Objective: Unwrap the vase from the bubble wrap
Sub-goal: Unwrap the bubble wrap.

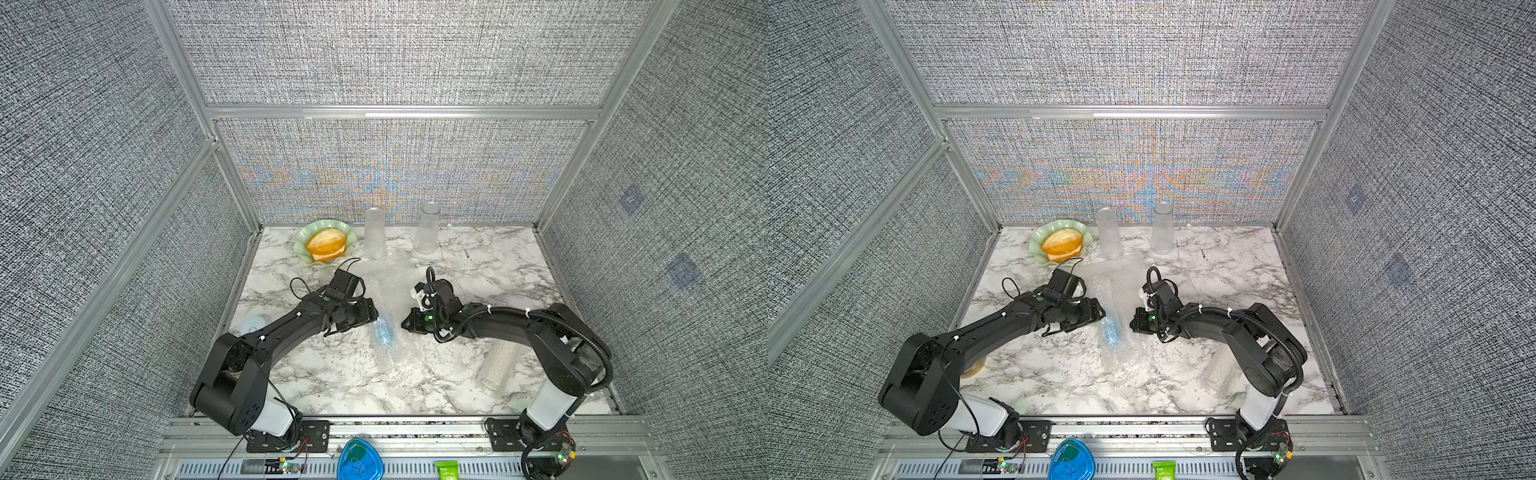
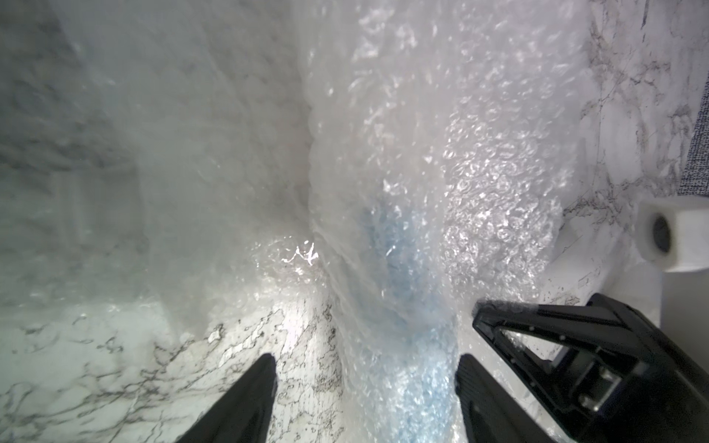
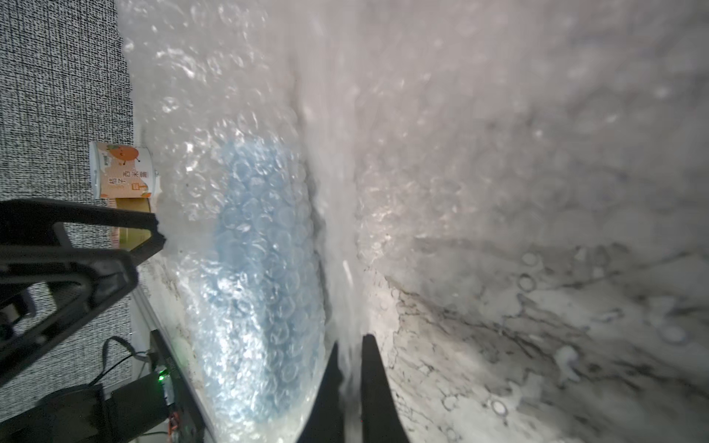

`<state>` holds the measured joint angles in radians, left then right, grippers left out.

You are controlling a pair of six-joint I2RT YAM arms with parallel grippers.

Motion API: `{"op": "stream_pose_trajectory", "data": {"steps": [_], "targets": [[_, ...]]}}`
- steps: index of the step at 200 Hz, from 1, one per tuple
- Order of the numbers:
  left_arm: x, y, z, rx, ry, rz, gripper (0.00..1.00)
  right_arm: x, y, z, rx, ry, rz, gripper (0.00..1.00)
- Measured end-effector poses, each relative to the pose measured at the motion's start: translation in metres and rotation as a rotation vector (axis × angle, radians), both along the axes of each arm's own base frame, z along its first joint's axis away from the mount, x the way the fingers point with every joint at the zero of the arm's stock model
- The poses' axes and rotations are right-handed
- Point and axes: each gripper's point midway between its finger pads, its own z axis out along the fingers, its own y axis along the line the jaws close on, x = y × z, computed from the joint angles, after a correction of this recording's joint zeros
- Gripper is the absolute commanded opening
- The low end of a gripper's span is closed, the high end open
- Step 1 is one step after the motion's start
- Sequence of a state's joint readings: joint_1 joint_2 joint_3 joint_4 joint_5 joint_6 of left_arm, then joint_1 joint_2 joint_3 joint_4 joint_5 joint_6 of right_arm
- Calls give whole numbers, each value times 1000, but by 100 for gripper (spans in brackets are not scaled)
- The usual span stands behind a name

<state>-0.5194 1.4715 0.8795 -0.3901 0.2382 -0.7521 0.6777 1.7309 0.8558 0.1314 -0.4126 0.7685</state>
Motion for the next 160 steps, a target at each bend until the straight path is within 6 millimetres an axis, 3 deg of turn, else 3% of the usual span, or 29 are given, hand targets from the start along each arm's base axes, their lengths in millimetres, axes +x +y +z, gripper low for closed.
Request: {"op": "stream_pose_trajectory", "data": {"steps": [50, 97, 160], "targets": [[0, 0, -2, 1, 0, -2, 76, -4, 3, -2, 141, 125, -131, 0], [-2, -3, -3, -1, -2, -23, 76, -3, -12, -4, 323, 241, -324, 0], [2, -24, 16, -46, -72, -88, 76, 11, -25, 19, 671, 316, -566, 0]]}}
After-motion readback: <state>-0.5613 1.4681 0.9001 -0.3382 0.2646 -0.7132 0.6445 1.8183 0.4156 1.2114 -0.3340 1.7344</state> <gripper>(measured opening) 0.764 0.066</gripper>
